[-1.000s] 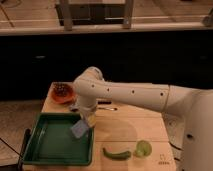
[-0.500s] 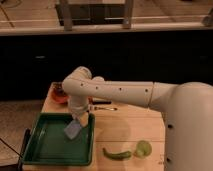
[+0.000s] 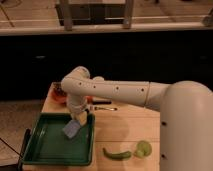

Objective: Place sponge in tray

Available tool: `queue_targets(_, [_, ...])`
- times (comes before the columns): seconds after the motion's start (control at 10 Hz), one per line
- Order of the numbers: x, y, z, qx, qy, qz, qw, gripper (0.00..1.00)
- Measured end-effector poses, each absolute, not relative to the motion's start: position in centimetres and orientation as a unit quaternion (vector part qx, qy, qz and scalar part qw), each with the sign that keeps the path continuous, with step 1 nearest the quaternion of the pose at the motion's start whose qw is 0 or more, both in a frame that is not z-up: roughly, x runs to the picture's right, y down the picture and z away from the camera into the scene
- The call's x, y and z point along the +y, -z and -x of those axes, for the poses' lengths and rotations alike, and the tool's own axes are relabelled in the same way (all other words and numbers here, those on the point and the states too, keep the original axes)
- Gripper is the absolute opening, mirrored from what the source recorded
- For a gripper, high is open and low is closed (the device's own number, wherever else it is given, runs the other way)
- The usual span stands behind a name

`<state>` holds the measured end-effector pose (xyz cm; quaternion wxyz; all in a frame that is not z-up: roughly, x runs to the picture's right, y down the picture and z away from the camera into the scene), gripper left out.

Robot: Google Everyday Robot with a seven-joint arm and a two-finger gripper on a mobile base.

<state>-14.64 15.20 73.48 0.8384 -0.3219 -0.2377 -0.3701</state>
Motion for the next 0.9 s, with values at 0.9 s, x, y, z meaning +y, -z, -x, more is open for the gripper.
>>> queue_targets(0.9, [16.00, -74.64, 15.28, -0.272, 0.380, 0.315, 0.826, 0.05])
